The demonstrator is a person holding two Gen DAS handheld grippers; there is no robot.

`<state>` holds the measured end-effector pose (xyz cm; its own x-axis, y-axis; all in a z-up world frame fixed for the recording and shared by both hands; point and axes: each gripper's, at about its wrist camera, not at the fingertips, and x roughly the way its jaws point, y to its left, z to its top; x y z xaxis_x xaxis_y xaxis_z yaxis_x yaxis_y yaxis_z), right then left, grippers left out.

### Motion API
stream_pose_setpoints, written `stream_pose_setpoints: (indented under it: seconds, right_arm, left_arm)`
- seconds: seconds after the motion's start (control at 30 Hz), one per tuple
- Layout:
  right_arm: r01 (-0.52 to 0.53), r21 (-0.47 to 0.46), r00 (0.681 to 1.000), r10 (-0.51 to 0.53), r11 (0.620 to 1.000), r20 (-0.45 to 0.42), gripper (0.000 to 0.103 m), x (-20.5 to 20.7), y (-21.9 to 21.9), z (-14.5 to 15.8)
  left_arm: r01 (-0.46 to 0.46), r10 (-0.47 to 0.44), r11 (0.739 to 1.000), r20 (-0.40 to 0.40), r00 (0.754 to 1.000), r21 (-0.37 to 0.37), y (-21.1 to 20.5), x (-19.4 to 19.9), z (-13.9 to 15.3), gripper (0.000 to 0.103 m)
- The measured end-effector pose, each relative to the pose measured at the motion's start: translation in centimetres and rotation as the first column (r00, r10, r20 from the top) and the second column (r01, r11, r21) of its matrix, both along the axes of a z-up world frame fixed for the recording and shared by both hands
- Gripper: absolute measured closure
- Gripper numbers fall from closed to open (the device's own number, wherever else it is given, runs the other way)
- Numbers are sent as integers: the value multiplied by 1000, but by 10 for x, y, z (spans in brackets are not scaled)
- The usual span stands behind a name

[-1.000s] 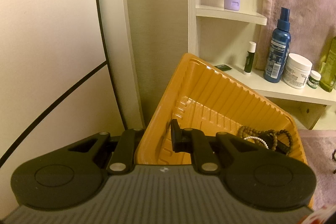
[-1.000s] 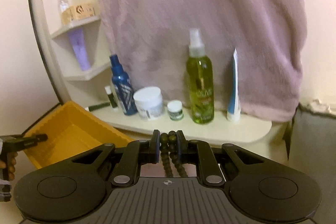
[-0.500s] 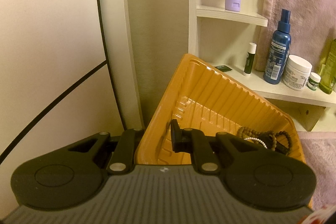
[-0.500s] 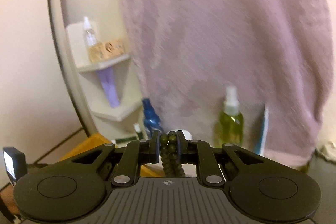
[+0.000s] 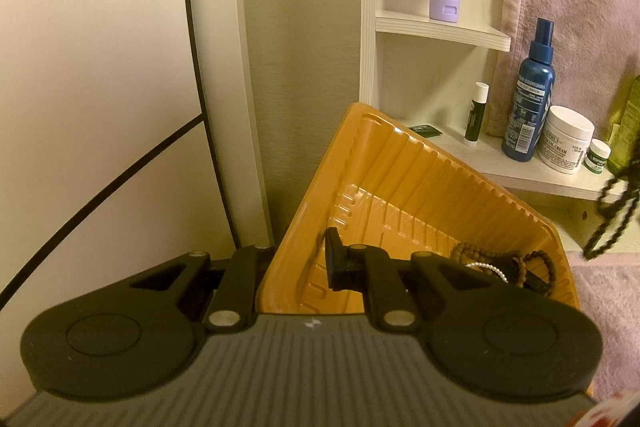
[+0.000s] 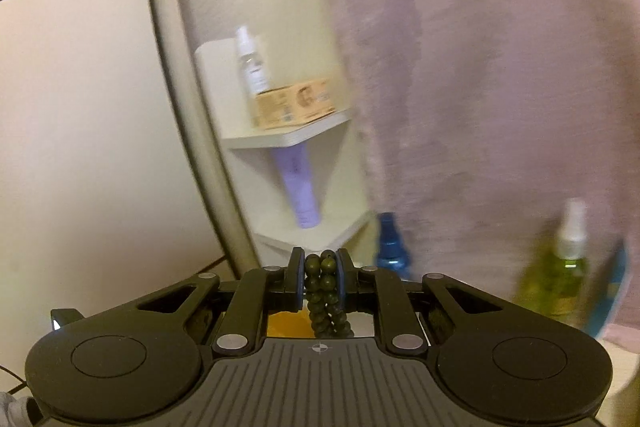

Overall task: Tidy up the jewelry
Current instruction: 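Lift the dark bead strand and carry it over the orange tray, then lower the dark strand into the tray and open the right tool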

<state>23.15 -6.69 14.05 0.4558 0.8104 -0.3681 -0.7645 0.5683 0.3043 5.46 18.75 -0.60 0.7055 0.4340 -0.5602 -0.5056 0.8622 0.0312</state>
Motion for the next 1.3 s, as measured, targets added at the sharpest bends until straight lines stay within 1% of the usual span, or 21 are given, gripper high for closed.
stream_pose_setpoints:
  seconds: [0.23, 0.47, 0.73, 0.83, 0.87, 0.93, 0.97, 1.0, 1.3]
  right_arm:
    - [-75, -18, 996, 74, 997, -55, 88, 4, 49, -28]
    - [-132, -91, 984, 119, 987, -133, 88, 7, 82, -66]
    - [-151, -176, 970, 112, 973, -215, 88, 8, 99, -110]
    - [-165, -184, 963, 118, 969, -241, 88, 10, 99, -120]
    - [-167, -186, 962, 119, 968, -244, 87, 10, 99, -122]
    - [-170, -196, 962, 119, 966, -247, 77, 10, 99, -125]
    - [-168, -194, 962, 118, 967, -247, 66, 9, 98, -125]
    - [-162, -189, 963, 113, 969, -246, 59, 9, 96, -125]
    - [-141, -212, 962, 83, 967, -262, 54, 6, 88, -130]
  left_arm:
    - [0, 0, 1000, 0, 1000, -1, 0, 0, 0, 90]
    - [-2, 2, 1000, -1, 1000, -6, 1, 0, 0, 90]
    - [-1, 1, 1000, -2, 1000, -9, 2, 2, -2, 90]
    - [-2, 2, 1000, -3, 1000, -11, 3, 3, -3, 90]
    - [-2, 2, 1000, -3, 1000, -12, 4, 4, -3, 90]
    - [-3, 3, 1000, -4, 1000, -13, 4, 5, -4, 90]
    - [-3, 3, 1000, -4, 1000, -13, 4, 5, -4, 90]
    - [-3, 3, 1000, -4, 1000, -12, 4, 5, -4, 90]
    - [-3, 3, 1000, -5, 1000, -14, 5, 6, -5, 90]
